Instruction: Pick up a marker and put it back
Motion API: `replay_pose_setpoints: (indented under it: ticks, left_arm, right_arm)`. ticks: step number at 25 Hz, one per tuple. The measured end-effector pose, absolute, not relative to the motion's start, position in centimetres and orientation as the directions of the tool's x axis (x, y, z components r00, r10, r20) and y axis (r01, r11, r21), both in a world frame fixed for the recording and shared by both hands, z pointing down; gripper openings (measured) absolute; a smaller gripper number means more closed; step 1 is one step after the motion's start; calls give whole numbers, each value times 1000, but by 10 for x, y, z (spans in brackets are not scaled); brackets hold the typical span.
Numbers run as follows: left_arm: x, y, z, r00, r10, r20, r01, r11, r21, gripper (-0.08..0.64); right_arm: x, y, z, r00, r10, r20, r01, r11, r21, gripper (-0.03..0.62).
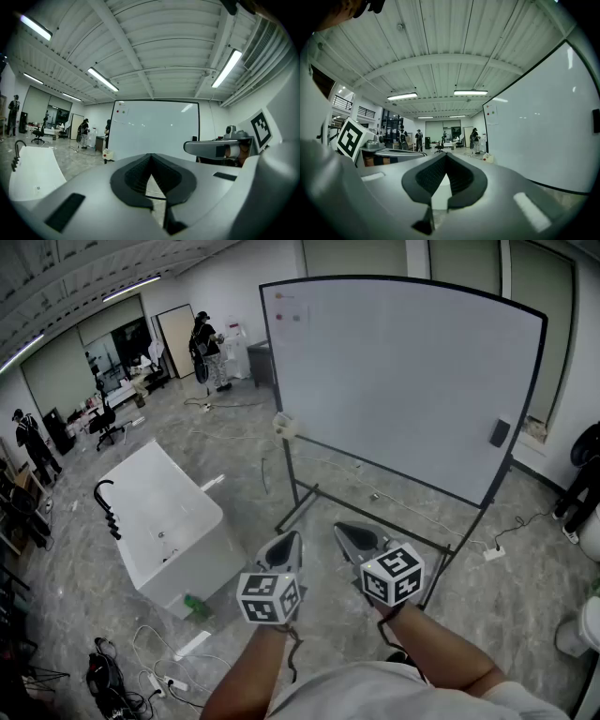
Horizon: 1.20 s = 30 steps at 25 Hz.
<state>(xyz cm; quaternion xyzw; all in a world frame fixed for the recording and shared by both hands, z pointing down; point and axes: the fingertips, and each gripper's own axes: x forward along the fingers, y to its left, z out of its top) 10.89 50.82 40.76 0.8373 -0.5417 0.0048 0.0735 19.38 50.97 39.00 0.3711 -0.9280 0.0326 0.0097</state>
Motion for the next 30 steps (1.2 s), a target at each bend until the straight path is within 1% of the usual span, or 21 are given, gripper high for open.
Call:
replay_pose_setpoints:
  ticks: [9, 16, 23, 30]
  left_arm:
    - [106, 502, 406, 420, -903, 94, -905, -410, 111, 2]
    - [106, 474, 410, 430, -897, 98, -901, -421, 105, 2]
    - [94, 408, 430, 425, -897, 122, -903, -412, 119, 2]
    - [83, 296, 436, 401, -904, 147, -913, -382, 140, 2]
  right_arm:
    - [192, 505, 387, -725, -689, 30, -689, 722, -63, 3]
    - [191, 476, 406, -740, -670, 62, -673, 735, -87, 3]
    - [181, 401, 426, -756, -652, 62, -654, 747, -120, 3]
    - [178, 281, 435, -780, -618, 96, -625, 769, -136, 3]
